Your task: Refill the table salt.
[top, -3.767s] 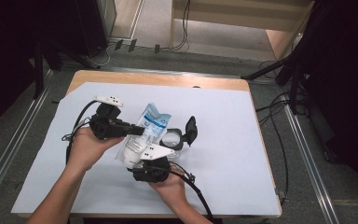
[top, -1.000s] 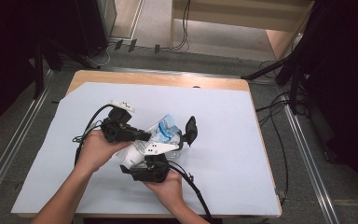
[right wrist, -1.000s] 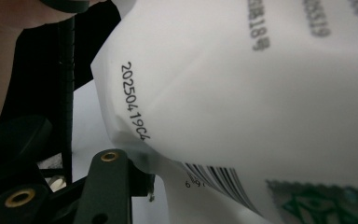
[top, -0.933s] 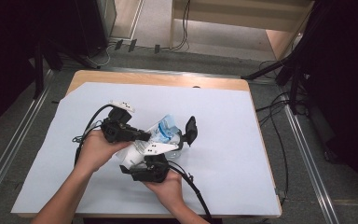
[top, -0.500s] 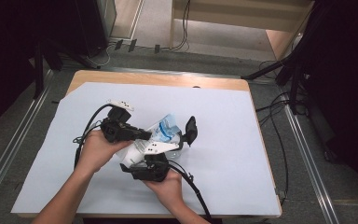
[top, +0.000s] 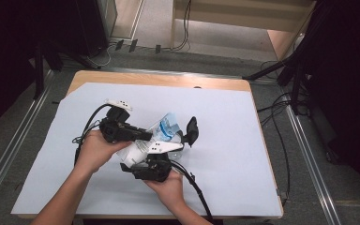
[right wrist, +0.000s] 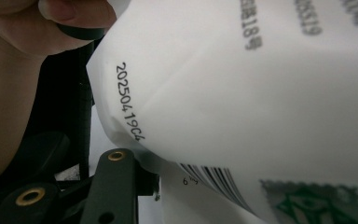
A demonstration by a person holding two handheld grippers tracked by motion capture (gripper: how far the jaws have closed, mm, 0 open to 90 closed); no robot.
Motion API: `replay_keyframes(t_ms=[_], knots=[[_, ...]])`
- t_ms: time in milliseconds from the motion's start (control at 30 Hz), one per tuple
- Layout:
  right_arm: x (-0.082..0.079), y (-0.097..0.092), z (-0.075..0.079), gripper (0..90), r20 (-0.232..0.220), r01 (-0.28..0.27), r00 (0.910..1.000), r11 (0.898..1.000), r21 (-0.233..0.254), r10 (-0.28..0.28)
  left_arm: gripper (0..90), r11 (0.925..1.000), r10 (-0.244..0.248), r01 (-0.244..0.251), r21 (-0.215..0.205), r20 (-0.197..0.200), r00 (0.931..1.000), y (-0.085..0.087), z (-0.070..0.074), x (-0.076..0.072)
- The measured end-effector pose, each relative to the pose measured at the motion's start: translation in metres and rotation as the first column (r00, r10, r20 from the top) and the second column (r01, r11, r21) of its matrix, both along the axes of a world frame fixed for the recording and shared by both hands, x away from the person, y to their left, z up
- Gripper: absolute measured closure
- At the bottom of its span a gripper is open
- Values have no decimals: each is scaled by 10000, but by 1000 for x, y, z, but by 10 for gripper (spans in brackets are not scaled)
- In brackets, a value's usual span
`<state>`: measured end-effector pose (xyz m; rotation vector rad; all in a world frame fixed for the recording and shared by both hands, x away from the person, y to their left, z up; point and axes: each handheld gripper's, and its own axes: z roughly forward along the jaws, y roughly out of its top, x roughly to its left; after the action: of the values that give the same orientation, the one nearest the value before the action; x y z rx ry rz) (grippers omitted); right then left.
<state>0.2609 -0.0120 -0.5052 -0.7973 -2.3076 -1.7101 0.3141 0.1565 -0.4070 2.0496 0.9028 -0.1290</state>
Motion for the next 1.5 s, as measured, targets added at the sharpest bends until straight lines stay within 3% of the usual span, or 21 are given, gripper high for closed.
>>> replay_keyframes(t_ms=[167, 267, 567, 633, 700, 800, 900, 1067, 1133, 1167, 1333, 1500], knots=[[2, 1, -2, 578, -231, -56, 9997, 9999, -153, 53, 897, 9984, 139, -149, 554, 175, 9998, -6, -2, -2], [2, 1, -2, 568, -207, -67, 9998, 9997, -247, 61, 900, 9985, 244, -249, 492, 104, 9996, -6, -2, -2], [1, 5, 4, 497, 596, 124, 9982, 9926, -1210, -52, 900, 9972, 542, -554, 504, 263, 9982, -5, 0, -1], [1, 6, 4, 497, 691, 190, 9976, 9909, -1333, -98, 900, 9966, 585, -605, 559, 357, 9976, -6, 0, -2], [-1, 7, 4, 516, 1056, 429, 9941, 9827, -1804, -240, 900, 9965, 614, -640, 544, 480, 9970, -8, 0, -3], [-1, 8, 4, 538, 1114, 515, 9933, 9799, -1929, -303, 900, 9964, 587, -609, 595, 393, 9975, -9, 0, -2], [-2, 6, 3, 594, 902, 483, 9954, 9842, -1702, -332, 900, 9971, 557, -576, 507, 372, 9978, -8, 0, -2], [-2, 4, 4, 611, 703, 396, 9971, 9896, -1383, -301, 900, 9972, 555, -577, 479, 450, 9974, -8, 1, -3], [-2, 3, 4, 617, 594, 319, 9979, 9927, -1165, -251, 897, 9971, 566, -587, 476, 446, 9974, -8, 1, -3], [-1, 2, 3, 621, 320, 170, 9994, 9968, -777, -145, 892, 9970, 577, -601, 483, 485, 9972, -8, 1, -3], [-1, 1, 3, 622, 169, 63, 9998, 9997, -249, -59, 859, 9990, 416, -422, 149, 414, 9983, -7, 2, -3], [-1, -1, 5, 622, 113, -5, 9999, 10000, 6, 5, 809, 9995, 281, -285, 96, 365, 9989, -4, 3, -2]])
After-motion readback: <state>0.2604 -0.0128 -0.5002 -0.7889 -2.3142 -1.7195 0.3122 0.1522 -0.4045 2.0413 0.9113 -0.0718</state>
